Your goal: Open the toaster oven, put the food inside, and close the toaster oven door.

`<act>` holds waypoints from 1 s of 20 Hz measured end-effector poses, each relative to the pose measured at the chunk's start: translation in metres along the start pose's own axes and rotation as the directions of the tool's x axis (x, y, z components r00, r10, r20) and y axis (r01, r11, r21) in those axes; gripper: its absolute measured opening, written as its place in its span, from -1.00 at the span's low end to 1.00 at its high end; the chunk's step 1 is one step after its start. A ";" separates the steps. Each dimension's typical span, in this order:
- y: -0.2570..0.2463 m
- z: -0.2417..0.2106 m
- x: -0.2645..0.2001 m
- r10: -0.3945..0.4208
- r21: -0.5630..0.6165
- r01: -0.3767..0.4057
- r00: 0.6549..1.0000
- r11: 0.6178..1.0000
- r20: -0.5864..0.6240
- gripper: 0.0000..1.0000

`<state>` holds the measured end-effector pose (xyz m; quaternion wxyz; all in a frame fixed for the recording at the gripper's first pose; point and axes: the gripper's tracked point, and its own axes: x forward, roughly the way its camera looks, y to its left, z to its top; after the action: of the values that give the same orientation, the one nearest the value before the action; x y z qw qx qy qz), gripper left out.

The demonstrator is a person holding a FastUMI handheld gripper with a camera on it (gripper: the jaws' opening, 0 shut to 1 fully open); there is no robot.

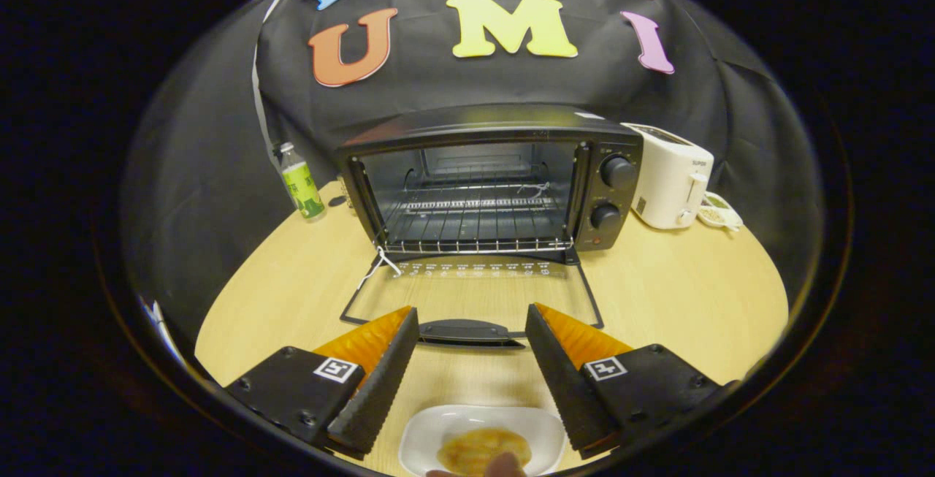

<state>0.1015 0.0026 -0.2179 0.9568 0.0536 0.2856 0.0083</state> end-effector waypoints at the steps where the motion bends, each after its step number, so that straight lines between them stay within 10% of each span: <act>1: 0.000 0.002 -0.008 0.007 -0.012 -0.007 1.000 1.000 0.028 0.95; 7: 0.015 -0.027 -0.077 0.074 -0.058 -0.064 0.978 0.996 0.195 0.98; 20: -0.015 -0.123 -0.087 0.024 -0.054 -0.018 0.994 0.998 0.104 1.00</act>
<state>-0.0390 -0.0047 -0.2747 0.9714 0.0315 0.2343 0.0230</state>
